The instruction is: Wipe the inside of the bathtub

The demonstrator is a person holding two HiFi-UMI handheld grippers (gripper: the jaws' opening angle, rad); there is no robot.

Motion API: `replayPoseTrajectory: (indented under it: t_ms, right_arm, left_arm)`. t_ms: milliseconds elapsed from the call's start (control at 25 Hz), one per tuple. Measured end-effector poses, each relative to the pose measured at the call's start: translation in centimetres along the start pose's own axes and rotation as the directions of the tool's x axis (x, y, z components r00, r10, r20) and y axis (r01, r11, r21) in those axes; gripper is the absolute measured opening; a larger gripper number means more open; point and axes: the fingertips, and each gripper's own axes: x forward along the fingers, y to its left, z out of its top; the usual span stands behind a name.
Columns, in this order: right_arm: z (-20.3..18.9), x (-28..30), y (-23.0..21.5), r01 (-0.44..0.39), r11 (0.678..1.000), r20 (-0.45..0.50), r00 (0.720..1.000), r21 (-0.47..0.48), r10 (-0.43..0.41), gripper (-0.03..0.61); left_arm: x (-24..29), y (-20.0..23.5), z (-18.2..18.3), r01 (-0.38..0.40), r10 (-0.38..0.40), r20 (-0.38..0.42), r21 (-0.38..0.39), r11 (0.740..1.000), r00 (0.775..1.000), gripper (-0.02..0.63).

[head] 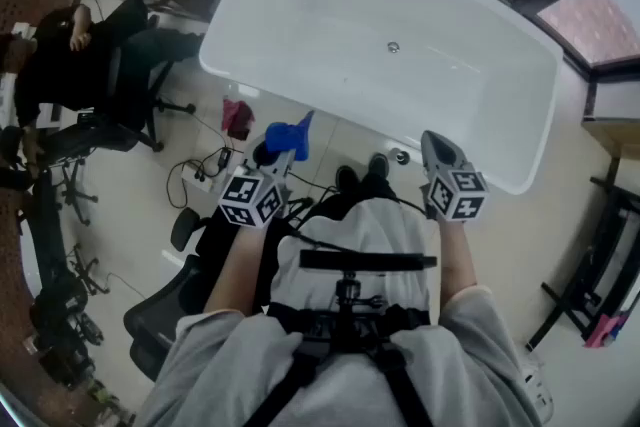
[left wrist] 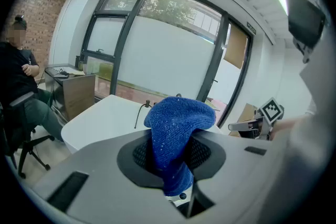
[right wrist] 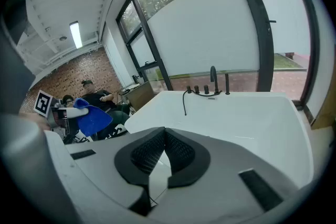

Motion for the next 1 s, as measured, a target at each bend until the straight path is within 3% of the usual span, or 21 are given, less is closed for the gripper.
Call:
replayPoseTrajectory:
  t_ms: [640,1000]
  right_arm:
    - [7.8,7.8,-3.8,-0.071,0.997,0.016,0.997,0.014,0.071,0.009]
    - [9.4,9.7,-5.7,-0.076,0.996,0.039,0.997,0.053,0.074,0.009]
  left_arm:
    - [8.4,1.4,8.4,-0.036,0.037,-0.007,0.062,0.997,0.999,0.086]
    - [10.7,2.0,10.5,-0.042,0.044,-0.019,0.095,0.995,0.999,0.086]
